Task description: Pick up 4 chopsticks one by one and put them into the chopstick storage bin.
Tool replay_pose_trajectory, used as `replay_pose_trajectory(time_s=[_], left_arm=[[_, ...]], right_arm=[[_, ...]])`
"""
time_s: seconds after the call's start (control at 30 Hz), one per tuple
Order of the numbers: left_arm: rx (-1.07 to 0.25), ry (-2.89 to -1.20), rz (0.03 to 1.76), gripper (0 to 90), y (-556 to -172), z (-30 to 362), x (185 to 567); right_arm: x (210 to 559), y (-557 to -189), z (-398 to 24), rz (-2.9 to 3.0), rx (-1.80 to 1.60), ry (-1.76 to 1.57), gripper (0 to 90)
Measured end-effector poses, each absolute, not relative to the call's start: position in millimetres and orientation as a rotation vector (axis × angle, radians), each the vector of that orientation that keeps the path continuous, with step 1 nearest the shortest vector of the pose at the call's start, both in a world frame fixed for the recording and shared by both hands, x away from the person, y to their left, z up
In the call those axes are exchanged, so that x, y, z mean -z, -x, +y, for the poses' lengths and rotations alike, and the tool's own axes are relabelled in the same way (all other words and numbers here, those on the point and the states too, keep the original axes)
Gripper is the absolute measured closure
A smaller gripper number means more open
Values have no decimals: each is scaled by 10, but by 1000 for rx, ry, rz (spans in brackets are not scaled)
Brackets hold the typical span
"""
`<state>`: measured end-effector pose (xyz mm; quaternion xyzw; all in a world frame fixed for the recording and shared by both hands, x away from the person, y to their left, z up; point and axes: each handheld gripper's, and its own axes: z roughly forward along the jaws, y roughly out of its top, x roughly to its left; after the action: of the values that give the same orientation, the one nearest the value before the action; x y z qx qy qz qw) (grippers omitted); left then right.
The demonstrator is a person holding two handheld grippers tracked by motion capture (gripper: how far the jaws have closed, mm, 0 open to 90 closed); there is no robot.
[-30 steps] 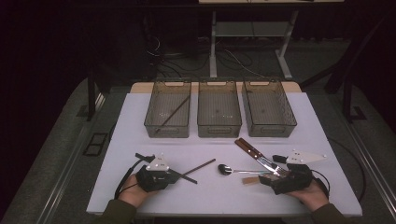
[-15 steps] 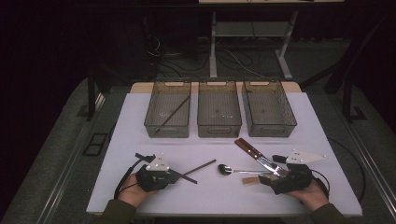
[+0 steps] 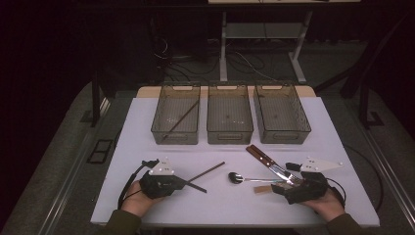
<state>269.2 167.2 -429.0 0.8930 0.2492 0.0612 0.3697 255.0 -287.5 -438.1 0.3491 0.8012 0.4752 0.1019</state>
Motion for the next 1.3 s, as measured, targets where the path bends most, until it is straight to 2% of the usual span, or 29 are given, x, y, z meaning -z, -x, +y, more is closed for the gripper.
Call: replay_pose_trajectory(time_s=[1.3], left_arm=[[-275,-2166,764,853,-3013,1714,4001]], right_arm=[[4394,-2559,-2864,2369,-1391,-1035,5]])
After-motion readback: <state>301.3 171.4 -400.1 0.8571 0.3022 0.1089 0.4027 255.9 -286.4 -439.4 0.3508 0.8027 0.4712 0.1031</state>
